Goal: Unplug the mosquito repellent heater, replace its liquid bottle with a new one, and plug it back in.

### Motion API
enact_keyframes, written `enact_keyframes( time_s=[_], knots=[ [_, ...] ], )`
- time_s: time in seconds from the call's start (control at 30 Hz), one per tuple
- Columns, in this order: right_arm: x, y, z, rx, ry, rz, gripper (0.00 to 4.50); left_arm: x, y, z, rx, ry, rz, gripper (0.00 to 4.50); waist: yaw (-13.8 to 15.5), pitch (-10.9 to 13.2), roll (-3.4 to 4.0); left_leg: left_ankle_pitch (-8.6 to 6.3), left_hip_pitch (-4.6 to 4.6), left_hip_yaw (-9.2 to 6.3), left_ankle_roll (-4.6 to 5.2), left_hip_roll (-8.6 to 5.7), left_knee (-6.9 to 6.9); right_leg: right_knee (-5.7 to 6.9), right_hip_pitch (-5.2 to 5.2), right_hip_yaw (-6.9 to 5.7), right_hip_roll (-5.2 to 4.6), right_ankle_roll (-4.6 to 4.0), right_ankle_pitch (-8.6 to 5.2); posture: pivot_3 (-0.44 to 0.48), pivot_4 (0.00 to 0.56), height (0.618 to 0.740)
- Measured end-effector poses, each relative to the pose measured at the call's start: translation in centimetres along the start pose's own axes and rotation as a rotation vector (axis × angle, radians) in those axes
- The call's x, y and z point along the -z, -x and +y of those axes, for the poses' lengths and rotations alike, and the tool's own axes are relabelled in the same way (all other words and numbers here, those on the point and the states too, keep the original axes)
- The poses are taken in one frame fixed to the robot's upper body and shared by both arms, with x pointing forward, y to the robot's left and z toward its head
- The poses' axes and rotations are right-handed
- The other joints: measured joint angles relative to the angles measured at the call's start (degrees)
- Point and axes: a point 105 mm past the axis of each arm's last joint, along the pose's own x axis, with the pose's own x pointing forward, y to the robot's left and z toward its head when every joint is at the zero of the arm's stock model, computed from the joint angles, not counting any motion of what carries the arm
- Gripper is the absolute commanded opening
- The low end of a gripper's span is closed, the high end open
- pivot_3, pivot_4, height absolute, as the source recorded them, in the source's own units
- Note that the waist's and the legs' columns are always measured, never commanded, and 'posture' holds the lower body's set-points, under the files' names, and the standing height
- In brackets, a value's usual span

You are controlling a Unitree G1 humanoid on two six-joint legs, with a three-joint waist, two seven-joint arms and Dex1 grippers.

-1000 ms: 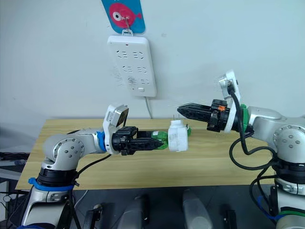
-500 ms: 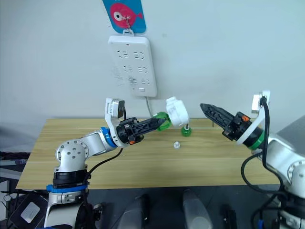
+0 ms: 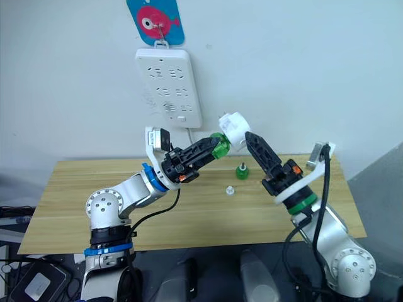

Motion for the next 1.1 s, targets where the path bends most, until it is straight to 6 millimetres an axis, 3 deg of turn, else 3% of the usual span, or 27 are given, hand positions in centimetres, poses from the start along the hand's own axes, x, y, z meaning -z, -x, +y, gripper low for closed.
enact_keyframes(
  time_s=[0.33,0.73,0.83,0.9,1.1],
  knots=[
    [1.6,-1.4,-0.3,0.01,0.015,0.049,4.5,0.4,-0.4,-0.2,0.005,0.011,0.02,2.27,-0.06,-0.02,0.0,0.01,0.0,-0.02,-0.01,0.0,0.01,0.02,0.0,-0.02,0.0,-0.22,0.13,-0.256,0.233,0.725],
    [0.9,-2.2,-0.1,0.009,-0.014,0.011,4.5,1.6,0.2,-0.2,0.002,-0.037,0.094,2.27,-0.09,-0.03,0.01,0.01,0.0,-0.03,-0.01,0.01,0.0,0.03,0.0,-0.02,0.0,-0.23,0.13,-0.253,0.232,0.725],
    [0.9,-2.3,-0.2,0.013,-0.028,0.01,3.91,1.7,0.2,-0.3,0.009,-0.057,0.104,2.27,-0.09,-0.03,0.01,0.01,0.0,-0.02,-0.01,0.01,0.0,0.02,0.0,-0.01,0.0,-0.23,0.13,-0.252,0.232,0.725],
    [0.8,-2.3,-0.2,0.009,-0.04,0.007,3.27,1.6,0.1,-0.5,0.018,-0.07,0.102,2.27,-0.08,-0.03,0.01,0.01,0.0,-0.02,-0.01,0.01,0.0,0.02,0.0,-0.01,0.0,-0.23,0.13,-0.252,0.232,0.725],
    [0.7,-2.2,-0.1,0.002,-0.053,0.005,3.16,1.7,0.0,-0.5,0.032,-0.082,0.099,2.27,-0.08,-0.03,0.01,0.01,0.0,-0.02,-0.01,0.01,0.0,0.02,0.0,-0.01,0.0,-0.24,0.14,-0.249,0.233,0.725]
  ],
)
